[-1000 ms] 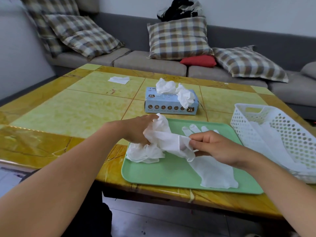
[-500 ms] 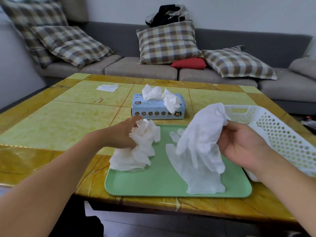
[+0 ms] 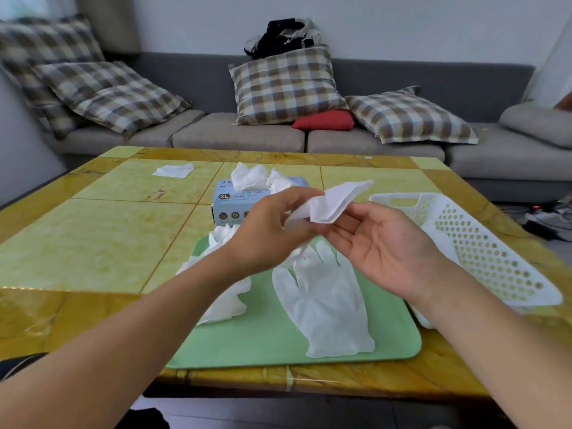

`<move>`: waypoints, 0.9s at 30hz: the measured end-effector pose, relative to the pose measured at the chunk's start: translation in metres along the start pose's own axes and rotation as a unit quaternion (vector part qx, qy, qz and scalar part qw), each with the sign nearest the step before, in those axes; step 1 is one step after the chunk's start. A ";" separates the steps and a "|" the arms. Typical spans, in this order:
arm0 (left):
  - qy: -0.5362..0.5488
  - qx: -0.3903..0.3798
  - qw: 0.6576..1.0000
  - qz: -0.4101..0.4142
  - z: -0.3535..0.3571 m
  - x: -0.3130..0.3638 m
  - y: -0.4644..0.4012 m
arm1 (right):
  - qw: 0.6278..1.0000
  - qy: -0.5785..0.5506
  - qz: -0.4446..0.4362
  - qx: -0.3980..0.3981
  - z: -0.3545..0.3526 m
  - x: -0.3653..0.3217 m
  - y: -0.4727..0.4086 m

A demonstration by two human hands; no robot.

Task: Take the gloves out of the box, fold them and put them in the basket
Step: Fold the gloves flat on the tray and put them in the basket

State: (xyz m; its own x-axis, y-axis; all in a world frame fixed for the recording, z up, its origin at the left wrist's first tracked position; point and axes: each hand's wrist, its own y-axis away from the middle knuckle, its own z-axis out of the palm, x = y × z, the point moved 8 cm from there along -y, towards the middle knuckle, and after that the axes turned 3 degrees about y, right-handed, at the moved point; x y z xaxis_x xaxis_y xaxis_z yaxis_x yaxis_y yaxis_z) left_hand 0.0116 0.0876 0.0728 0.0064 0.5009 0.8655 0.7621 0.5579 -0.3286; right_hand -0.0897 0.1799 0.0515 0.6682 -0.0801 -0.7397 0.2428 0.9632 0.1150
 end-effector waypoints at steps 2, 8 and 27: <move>0.082 0.005 0.995 -0.052 -0.002 -0.010 0.001 | 0.998 0.059 -0.002 -0.003 -0.002 -0.005 0.004; 0.293 -0.010 0.936 -0.195 0.013 -0.022 0.006 | 0.875 0.468 -0.056 0.108 -0.030 -0.022 0.003; 0.323 0.008 0.918 -0.230 0.012 -0.037 0.010 | 0.938 0.345 -0.033 0.004 -0.019 -0.002 -0.001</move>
State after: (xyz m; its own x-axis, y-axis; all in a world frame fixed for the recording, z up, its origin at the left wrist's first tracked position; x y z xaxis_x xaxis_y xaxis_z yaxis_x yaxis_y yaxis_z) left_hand 0.0112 0.0820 0.0331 0.0723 -0.2853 0.9557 0.7713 0.6235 0.1278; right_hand -0.1043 0.1834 0.0402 0.0374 0.0475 -0.9982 0.2747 0.9599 0.0560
